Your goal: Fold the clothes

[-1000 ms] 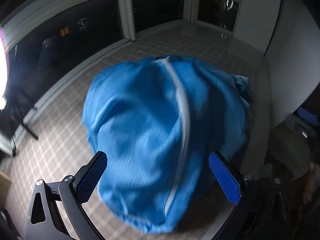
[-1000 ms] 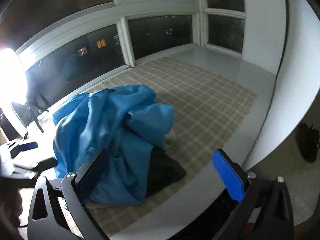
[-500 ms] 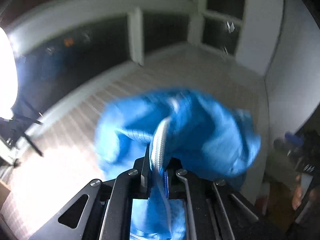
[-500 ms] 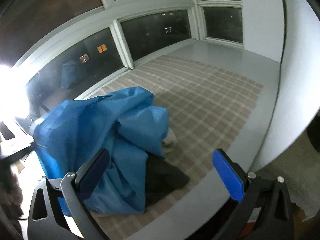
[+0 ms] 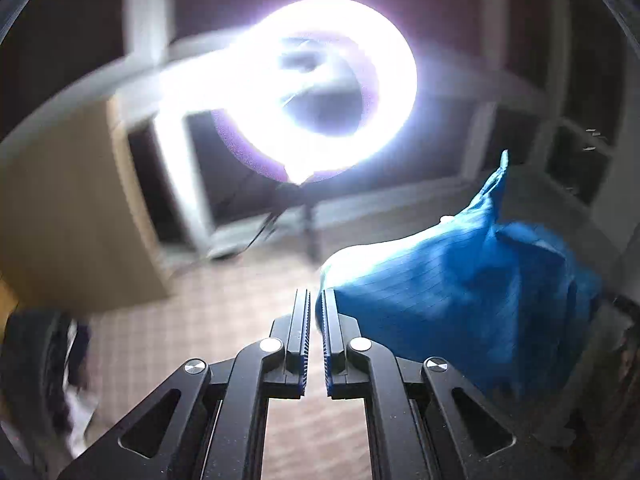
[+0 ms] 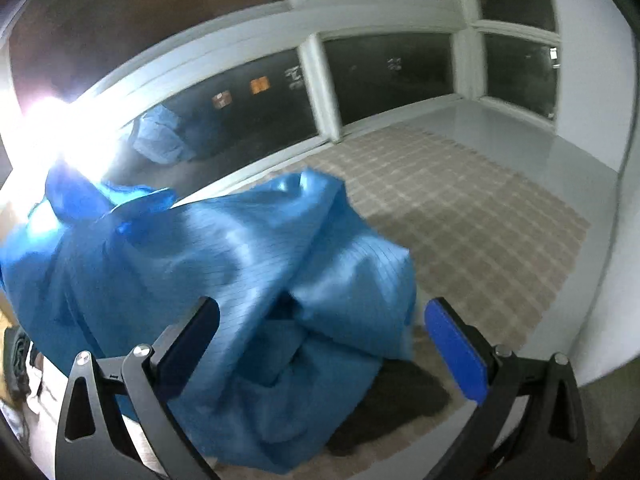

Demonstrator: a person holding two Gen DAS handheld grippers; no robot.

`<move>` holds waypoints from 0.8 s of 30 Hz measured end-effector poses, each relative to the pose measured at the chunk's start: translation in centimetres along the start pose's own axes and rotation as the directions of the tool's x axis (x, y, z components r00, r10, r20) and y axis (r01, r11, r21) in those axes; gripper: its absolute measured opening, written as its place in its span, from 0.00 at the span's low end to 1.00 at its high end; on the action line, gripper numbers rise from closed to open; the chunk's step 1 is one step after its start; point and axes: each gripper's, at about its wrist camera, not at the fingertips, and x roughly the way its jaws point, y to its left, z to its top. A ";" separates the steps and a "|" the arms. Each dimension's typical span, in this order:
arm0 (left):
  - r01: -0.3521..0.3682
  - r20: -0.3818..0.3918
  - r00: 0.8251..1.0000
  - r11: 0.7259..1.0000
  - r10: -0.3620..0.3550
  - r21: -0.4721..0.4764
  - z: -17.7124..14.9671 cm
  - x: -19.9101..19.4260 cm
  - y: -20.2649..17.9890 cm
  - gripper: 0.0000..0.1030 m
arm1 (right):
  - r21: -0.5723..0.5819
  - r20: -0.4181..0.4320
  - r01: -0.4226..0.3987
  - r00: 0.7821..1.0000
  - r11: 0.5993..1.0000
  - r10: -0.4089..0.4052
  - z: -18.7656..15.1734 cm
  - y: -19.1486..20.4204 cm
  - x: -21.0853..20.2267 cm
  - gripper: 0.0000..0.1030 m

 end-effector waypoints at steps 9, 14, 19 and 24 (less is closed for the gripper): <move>-0.035 -0.184 0.983 0.995 0.018 -0.091 -6.1 4.0 4.7 0.00 | -0.220 -0.160 -0.039 0.987 0.975 0.004 -1.1 9.1 7.8 1.00; 0.037 -0.201 0.978 0.998 -0.045 -0.045 -6.1 4.9 3.5 0.04 | -0.289 -0.175 -0.008 0.984 0.957 -0.044 -1.5 11.6 10.8 0.96; 0.089 -0.213 0.973 0.996 -0.087 0.001 -7.1 5.6 2.1 0.10 | -0.277 -0.161 -0.026 0.987 0.960 -0.020 -0.7 12.0 8.8 0.10; 0.144 -0.221 0.966 0.989 -0.136 0.019 -7.3 6.7 1.2 0.11 | -0.194 -0.123 -0.086 0.990 0.977 0.062 0.1 10.5 4.1 0.03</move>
